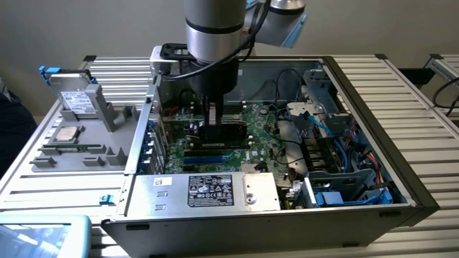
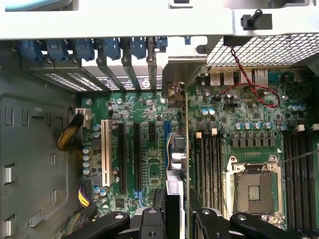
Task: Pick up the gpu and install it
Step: 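Insert the gpu into the slot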
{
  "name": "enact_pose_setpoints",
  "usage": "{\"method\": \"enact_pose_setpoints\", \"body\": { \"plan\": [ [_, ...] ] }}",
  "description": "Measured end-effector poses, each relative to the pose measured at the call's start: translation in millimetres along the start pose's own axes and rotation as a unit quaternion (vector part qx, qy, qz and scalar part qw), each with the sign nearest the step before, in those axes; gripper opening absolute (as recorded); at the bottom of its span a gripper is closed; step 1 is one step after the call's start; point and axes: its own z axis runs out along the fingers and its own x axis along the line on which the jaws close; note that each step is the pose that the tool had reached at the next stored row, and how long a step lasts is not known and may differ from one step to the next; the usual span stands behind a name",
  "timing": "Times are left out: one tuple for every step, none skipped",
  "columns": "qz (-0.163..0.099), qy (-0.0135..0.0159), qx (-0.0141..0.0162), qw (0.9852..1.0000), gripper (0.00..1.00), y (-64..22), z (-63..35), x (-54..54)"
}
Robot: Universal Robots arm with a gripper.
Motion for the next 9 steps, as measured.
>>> {"method": "enact_pose_setpoints", "body": {
  "plan": [
    [0.0, -0.0013, -0.0003, 1.0, 0.28, -0.1, 0.9, 2.4],
    [0.0, -0.0021, -0.0004, 1.0, 0.28, -0.3, 2.5, 4.2],
    [0.0, -0.0023, -0.0005, 1.0, 0.28, -0.4, 4.4, 4.8],
    [0.0, -0.0023, -0.001, 1.0, 0.28, -0.4, 6.1, 5.0],
    [0.0, -0.0022, -0.0019, 1.0, 0.28, -0.5, 7.6, 5.1],
    [0.0, -0.0021, -0.0028, 1.0, 0.28, -0.6, 8.3, 5.3],
    [0.0, -0.002, -0.0032, 1.0, 0.28, -0.5, 8.7, 5.5],
    [0.0, -0.002, -0.0037, 1.0, 0.28, -0.6, 9.6, 5.6],
    [0.0, -0.0015, -0.0041, 1.0, 0.28, -0.6, 10.9, 5.7]
  ]
}}
